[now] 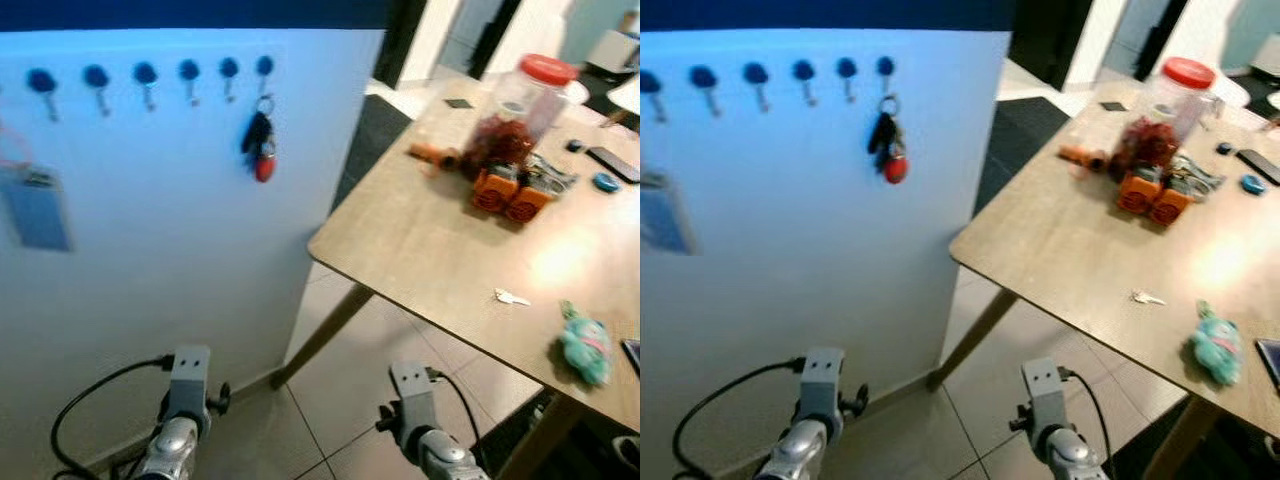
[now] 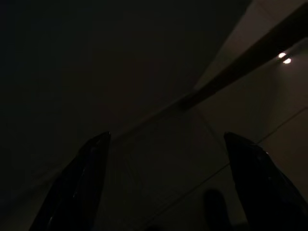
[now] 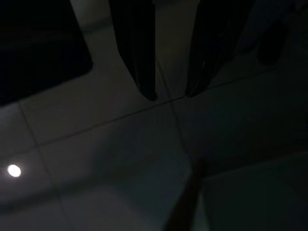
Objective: Hang keys on a hook
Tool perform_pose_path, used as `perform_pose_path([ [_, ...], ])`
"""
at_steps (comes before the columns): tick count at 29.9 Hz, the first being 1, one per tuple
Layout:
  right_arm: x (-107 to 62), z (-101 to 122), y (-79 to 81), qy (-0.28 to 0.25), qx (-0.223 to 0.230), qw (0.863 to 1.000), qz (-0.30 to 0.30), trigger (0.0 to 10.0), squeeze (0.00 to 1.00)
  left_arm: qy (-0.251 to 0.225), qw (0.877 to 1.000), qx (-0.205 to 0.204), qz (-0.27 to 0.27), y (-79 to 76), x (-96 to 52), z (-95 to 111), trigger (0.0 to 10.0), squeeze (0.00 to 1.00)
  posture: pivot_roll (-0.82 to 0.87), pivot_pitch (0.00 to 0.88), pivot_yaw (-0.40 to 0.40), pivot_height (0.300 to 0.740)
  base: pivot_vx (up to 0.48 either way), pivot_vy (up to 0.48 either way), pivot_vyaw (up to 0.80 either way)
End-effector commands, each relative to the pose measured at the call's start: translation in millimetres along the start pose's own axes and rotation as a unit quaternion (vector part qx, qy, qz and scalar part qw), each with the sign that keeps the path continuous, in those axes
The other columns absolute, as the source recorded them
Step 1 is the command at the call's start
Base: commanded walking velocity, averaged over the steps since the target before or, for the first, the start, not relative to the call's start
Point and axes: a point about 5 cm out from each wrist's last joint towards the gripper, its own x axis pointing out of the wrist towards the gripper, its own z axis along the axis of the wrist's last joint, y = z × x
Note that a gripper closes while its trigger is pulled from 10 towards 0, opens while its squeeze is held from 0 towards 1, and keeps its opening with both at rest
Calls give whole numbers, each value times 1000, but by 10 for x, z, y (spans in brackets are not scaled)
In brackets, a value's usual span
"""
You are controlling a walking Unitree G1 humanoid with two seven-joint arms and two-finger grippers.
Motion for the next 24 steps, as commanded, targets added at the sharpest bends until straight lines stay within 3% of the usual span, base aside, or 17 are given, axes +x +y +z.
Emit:
perform_pose_path([
  [1, -10, -43, 10, 7, 3, 1000, 0, 10000, 0, 3, 1000, 6, -9, -46, -8, -25, 10000, 0, 112, 7, -133, 740, 0, 0, -800],
  [24, -6, -50, 32, 11, 4, 1000, 8, 10000, 0, -4, 1000, 14, -11, -32, -20, -30, 10000, 0, 114, 8, -132, 740, 0, 0, -800],
])
